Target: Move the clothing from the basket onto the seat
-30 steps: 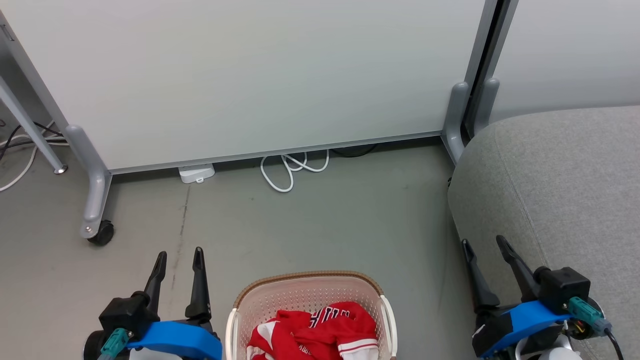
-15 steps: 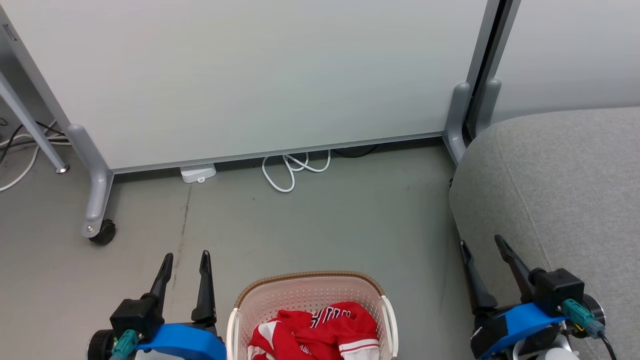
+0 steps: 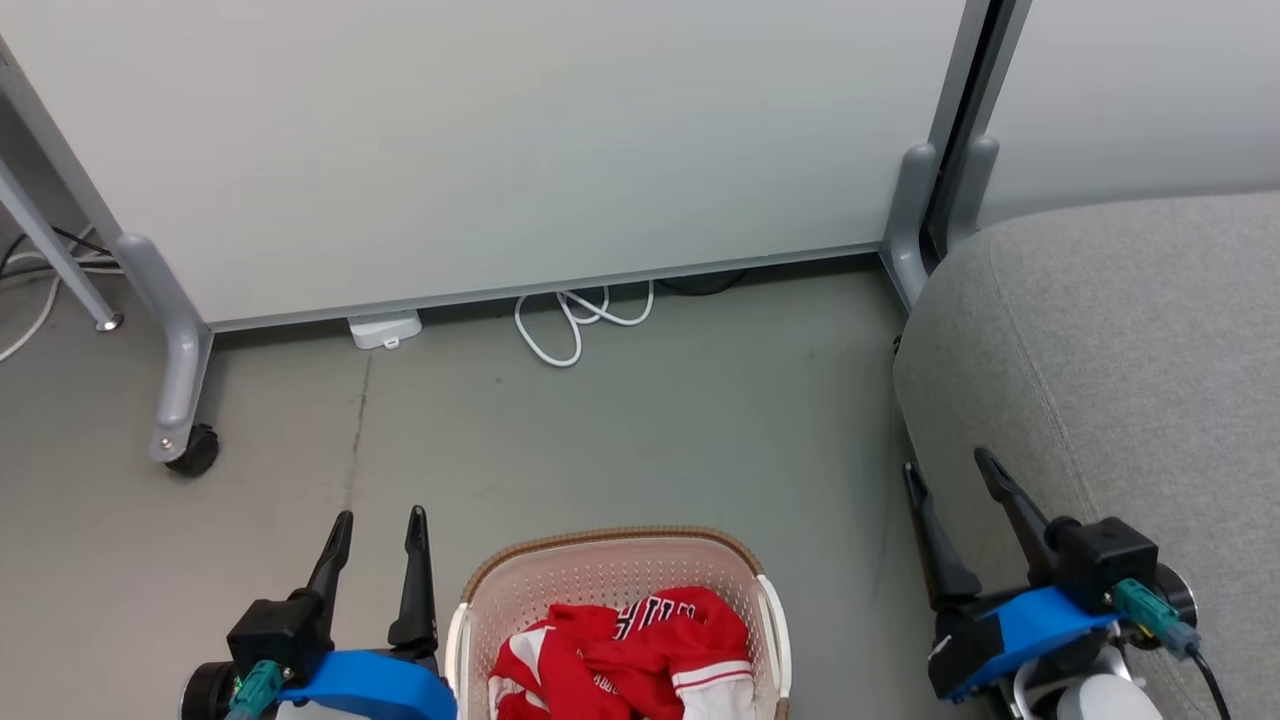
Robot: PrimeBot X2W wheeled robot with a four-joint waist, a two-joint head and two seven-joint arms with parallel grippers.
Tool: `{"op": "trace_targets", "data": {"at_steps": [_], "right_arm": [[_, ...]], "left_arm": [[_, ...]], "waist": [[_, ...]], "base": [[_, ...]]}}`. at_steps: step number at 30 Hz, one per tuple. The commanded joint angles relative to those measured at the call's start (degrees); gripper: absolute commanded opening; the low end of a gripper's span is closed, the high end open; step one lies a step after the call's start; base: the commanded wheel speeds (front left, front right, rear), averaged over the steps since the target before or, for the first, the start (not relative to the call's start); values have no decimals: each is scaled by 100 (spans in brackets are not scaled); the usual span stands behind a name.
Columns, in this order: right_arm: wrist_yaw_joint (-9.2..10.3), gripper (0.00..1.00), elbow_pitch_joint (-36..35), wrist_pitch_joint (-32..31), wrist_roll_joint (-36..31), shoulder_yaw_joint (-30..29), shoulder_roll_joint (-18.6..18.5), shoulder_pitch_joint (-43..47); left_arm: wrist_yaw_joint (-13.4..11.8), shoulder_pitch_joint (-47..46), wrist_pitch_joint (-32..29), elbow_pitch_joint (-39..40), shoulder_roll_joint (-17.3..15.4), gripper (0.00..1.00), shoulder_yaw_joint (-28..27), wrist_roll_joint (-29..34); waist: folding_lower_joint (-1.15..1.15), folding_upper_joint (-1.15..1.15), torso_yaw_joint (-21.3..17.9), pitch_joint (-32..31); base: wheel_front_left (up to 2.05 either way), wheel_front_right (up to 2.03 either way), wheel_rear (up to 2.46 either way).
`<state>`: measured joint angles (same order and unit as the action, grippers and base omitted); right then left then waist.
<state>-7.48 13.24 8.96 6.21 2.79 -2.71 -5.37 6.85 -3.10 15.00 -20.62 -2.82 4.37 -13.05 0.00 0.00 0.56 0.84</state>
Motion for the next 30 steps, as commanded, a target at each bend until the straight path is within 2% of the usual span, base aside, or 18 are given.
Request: {"op": "trace_targets", "data": {"at_steps": [1, 8, 16, 21, 30], "right_arm": [[-3, 100, -64, -4, 41, 55, -31, -173], [-3, 100, -322, 14, -77, 254, -30, -694], [-3, 100, -393, 164, 22, 529, -28, -1311], [-3, 100, -352, 288, 116, 694, -26, -1578], [-3, 100, -433, 480, 333, 1011, -23, -2000]], "left_arm": [[-6, -78, 28, -43, -21, 100, 2, 33], [33, -607, -142, -445, -94, 100, 241, 64], [63, -1369, -377, -1087, -290, 100, 783, 13], [66, -1814, -455, -1535, -477, 100, 1419, -94], [65, -2594, -670, -2362, -1059, 100, 2564, -297]], "waist": [[0, 0, -103, 194], [0, 0, -380, 1078], [0, 0, -844, 2025], [0, 0, -1157, 2531], [0, 0, -1723, 3369]], "base": [[0, 0, 0], [0, 0, 0], [0, 0, 0], [0, 0, 0], [0, 0, 0]]}}
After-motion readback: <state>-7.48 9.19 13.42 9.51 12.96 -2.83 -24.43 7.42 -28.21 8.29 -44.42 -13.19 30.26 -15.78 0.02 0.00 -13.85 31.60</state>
